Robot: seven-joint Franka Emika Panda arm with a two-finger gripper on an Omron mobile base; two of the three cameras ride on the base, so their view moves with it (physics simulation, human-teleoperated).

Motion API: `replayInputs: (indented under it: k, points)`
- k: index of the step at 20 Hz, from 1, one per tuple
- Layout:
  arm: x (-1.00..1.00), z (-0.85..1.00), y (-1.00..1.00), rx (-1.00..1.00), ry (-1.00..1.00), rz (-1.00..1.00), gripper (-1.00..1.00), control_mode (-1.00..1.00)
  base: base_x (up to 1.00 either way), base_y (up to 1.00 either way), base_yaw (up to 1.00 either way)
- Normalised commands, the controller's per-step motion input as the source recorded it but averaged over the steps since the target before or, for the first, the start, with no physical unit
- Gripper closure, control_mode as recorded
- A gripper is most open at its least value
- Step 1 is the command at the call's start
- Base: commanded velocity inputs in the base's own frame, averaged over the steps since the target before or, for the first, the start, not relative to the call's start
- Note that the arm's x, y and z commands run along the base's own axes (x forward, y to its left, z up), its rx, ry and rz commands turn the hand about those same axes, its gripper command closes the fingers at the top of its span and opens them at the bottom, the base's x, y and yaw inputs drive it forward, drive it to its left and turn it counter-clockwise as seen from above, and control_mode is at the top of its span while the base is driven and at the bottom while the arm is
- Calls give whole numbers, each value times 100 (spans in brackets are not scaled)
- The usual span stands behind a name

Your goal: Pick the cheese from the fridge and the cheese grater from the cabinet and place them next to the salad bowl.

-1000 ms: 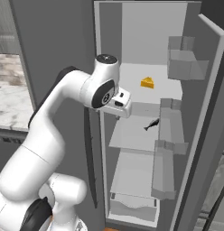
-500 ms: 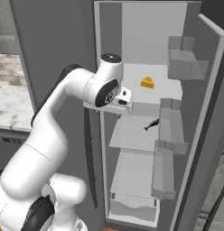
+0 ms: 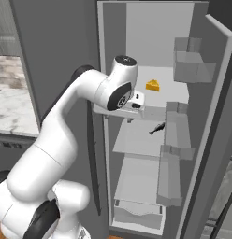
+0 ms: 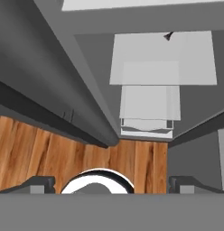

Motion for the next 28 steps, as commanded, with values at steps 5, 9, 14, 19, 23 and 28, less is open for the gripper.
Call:
replayInputs:
  k: [5,9,14,19,23,28]
  points:
    - [19,0,-1,0,0,0,-100,-100,0,0,0]
    - [25,0,-4,0,0,0,-100,-100,0,0,0]
    - [19,1,-8,0,0,0,-100,-100,0,0,0]
    - [12,8,-20,0,0,0,-100,-100,0,0,0]
    - [14,9,-13,0,0,0,-100,-100,0,0,0]
    - [14,13,0,0,-4,0,-100,-100,0,0,0]
